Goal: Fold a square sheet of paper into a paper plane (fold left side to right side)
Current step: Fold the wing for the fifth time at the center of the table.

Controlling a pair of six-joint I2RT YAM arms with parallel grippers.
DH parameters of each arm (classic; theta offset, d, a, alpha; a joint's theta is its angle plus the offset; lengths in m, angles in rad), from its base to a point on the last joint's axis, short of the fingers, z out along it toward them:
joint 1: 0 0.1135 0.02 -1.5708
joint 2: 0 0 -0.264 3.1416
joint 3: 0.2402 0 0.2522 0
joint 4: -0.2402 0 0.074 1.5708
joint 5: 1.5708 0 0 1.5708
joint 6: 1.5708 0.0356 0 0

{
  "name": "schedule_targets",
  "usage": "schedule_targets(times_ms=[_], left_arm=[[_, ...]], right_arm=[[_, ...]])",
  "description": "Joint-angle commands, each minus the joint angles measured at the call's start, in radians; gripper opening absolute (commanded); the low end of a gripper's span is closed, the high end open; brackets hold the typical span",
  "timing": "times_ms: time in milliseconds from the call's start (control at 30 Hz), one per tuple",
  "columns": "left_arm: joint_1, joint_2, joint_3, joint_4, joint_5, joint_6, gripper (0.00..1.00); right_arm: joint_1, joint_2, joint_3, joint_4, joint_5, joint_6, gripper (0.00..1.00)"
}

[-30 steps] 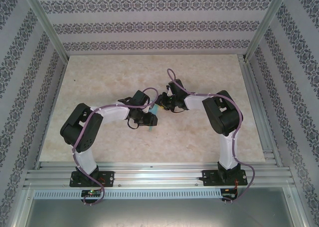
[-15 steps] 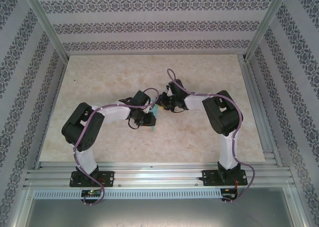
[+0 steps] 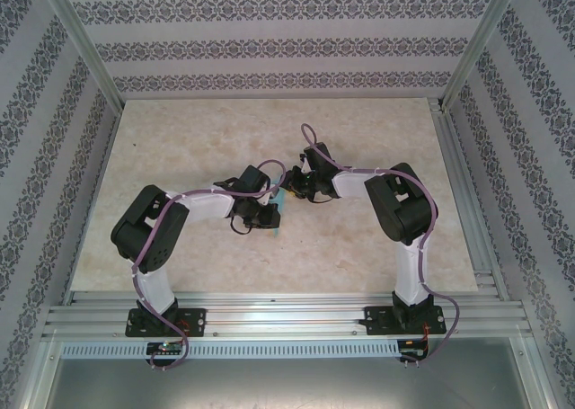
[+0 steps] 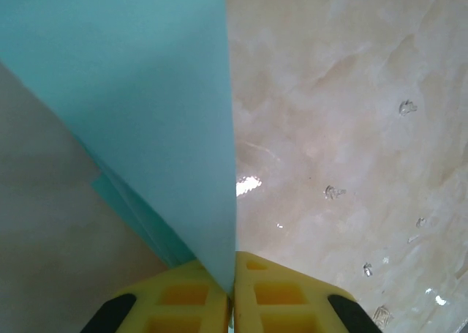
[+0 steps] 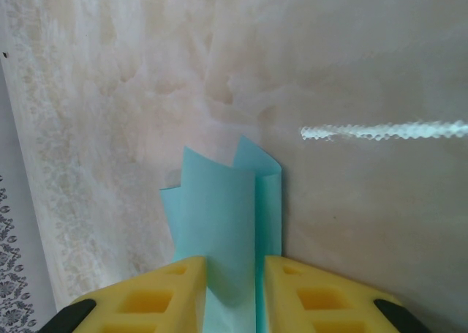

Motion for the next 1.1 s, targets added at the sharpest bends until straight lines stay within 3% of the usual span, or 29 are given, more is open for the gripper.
schedule_targets(times_ms=[0,667,933,1067], left_arm=[[0.018,-0.023,-0.034,0.028,0.036,-0.022,0.06],[0.120,0.017,-0.137,0.167,0.175,0.007,0.00],[0.123,0.071,-0.142,0.181,0.185,0.020,0.00],[0.123,0.081,-0.138,0.183,0.191,0.021,0.00]], right_arm=[[-0.003,0.057,-0.011,-0.026,0.018,-0.025,0.28],[-0.007,0.055,-0.005,-0.024,0.003,-0.032,0.28],[-0.073,-0.155,-0.083,-0.046,0.003,-0.072,0.34],[-0.051,-0.249,-0.168,-0.035,-0.006,-0.069,0.30]])
